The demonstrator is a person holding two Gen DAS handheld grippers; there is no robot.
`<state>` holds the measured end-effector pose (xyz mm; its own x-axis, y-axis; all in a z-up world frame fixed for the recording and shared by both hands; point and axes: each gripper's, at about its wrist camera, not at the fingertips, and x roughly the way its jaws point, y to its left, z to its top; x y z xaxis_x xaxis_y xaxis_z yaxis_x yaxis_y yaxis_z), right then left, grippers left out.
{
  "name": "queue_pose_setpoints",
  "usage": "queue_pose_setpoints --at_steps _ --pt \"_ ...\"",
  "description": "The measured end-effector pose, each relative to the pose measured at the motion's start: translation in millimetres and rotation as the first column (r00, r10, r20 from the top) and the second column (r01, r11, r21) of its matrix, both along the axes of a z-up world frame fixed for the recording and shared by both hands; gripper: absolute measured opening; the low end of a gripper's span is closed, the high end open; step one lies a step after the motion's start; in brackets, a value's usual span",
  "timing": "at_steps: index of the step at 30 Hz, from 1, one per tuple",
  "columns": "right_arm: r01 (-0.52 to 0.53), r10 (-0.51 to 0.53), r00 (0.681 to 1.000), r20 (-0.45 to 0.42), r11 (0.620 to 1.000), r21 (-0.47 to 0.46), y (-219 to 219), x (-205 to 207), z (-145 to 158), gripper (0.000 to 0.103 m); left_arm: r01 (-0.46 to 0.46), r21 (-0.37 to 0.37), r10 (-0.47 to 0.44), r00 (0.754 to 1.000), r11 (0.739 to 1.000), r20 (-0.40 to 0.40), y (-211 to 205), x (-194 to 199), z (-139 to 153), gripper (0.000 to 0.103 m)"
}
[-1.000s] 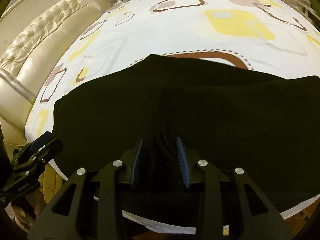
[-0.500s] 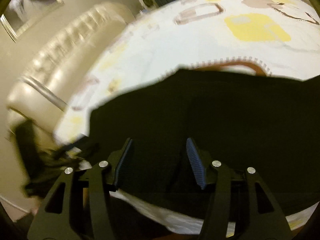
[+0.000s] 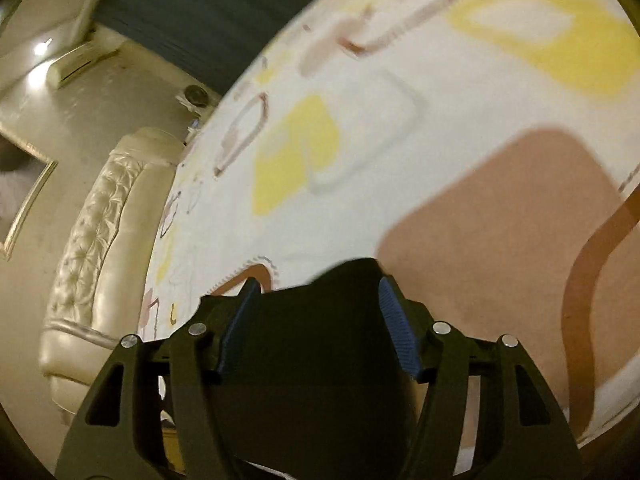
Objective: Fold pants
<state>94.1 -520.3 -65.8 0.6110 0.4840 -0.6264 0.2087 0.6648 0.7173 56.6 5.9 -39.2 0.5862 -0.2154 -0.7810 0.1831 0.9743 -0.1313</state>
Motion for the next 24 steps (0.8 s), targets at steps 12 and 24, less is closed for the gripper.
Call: queue_pose_setpoints --at_steps 12,24 --pt "0.002 0.004 0.995 -0.098 0.998 0.065 5 16 -44 0.029 0.0 0.008 0.0 1.0 1.0 -0.014 1 1 -5 0.088" --pt "-0.003 0.013 0.999 -0.041 0.974 0.226 -16 -81 -46 0.048 -0.015 -0.013 0.014 1.0 1.0 -0.014 5 0 -2 0.088"
